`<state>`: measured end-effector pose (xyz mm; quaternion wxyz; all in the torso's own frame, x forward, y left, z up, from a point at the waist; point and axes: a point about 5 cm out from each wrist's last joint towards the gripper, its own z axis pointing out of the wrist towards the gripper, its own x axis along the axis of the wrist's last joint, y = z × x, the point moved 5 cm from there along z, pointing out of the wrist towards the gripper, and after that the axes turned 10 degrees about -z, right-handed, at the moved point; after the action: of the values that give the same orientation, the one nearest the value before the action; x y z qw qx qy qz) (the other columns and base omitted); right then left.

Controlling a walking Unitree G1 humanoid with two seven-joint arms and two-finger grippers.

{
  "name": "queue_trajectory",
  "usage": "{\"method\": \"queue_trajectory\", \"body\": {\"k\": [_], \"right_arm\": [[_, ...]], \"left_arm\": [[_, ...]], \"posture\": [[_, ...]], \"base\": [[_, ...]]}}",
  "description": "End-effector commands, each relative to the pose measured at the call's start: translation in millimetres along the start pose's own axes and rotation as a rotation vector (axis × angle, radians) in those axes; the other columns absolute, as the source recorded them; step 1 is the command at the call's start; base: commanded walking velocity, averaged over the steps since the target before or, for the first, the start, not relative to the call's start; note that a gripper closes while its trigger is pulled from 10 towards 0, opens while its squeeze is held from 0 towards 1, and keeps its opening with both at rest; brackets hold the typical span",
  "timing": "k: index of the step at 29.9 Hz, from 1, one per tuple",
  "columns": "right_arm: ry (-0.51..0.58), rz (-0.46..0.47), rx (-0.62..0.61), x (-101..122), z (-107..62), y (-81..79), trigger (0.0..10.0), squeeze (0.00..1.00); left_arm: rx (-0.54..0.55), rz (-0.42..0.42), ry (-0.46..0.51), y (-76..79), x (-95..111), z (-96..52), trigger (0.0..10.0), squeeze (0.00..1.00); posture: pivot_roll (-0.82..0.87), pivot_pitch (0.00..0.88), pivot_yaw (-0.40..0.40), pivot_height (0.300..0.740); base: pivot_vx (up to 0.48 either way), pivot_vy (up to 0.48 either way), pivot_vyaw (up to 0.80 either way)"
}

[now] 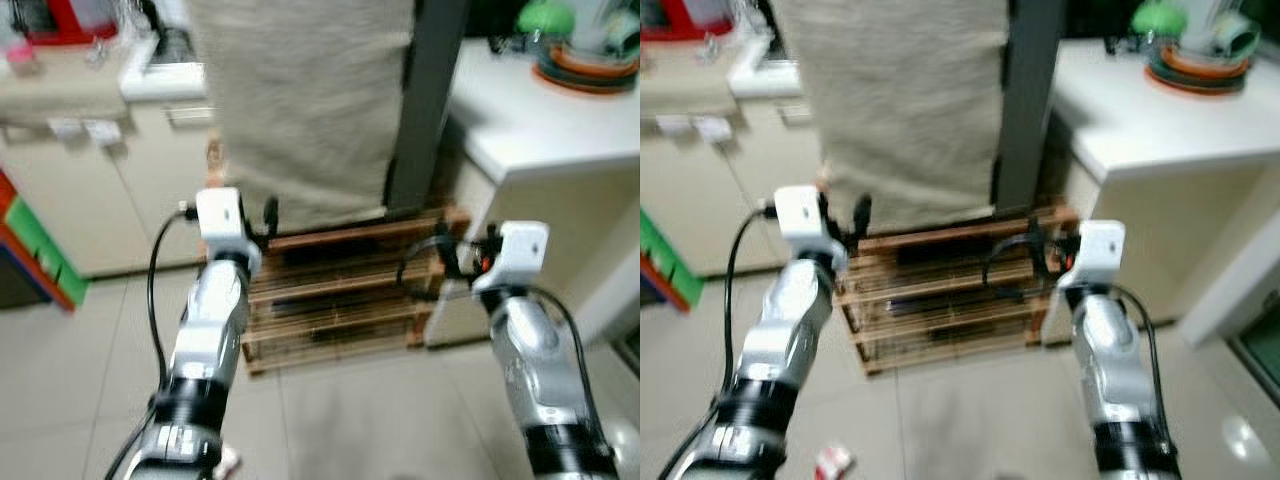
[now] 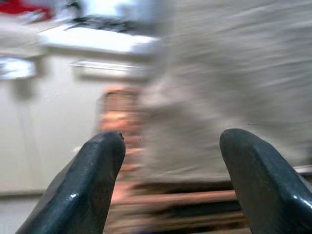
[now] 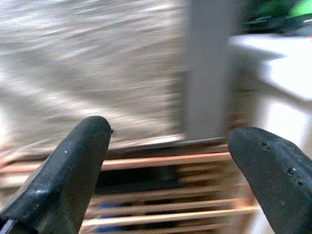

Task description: Restocking fridge

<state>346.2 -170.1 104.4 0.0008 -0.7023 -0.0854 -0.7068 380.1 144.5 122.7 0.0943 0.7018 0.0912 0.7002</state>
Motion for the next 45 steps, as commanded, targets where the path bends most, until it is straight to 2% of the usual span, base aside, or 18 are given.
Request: {"method": "queue_trajectory", "body": {"k": [1, 8, 17, 23, 34, 45], "right_arm": [[0.022, -0.03, 0.005, 7.4, 0.6, 1.3, 10.0, 0.0], [0.025, -0.038, -0.001, 9.3, 2.1, 3.1, 10.0, 0.0], [0.012, -0.035, -0.005, 6.6, 1.2, 3.8, 10.0, 0.0], [0.009, -0.035, -0.009, 4.7, 1.1, 4.6, 10.0, 0.0], [0.008, -0.032, -0.001, 3.7, 4.7, 1.9, 10.0, 0.0], [0.008, -0.033, 0.004, 2.5, 6.3, 0.6, 10.0, 0.0]], "left_arm": [[-0.03, 0.002, 0.016, 8.2, 3.5, 1.1, 10.0, 0.0], [-0.04, -0.005, 0.031, 9.2, 7.7, 1.9, 10.0, 0.0], [-0.062, -0.017, 0.021, 6.3, 6.9, -0.8, 10.0, 0.0], [-0.066, 0.005, 0.019, 5.9, 4.0, -5.6, 10.0, 0.0], [-0.074, 0.017, 0.019, 5.4, 5.7, -5.9, 10.0, 0.0], [-0.052, 0.017, 0.039, 3.8, 9.4, -5.3, 10.0, 0.0]], "posture": [[-0.09, 0.0, -0.001, 0.74], [-0.1, 0.0, 0.008, 0.74], [-0.09, 0.0, 0.004, 0.74], [-0.08, 0.0, 0.008, 0.74], [-0.07, 0.0, 0.009, 0.74], [-0.07, 0.0, 0.009, 0.74]], "base": [[0.0, 0.0, 0.52], [0.436, 0.0, 0.5], [0.458, 0.0, 0.0], [0.446, 0.0, 0.0], [0.441, 0.0, 0.0], [0.282, 0.205, 0.0]]}}
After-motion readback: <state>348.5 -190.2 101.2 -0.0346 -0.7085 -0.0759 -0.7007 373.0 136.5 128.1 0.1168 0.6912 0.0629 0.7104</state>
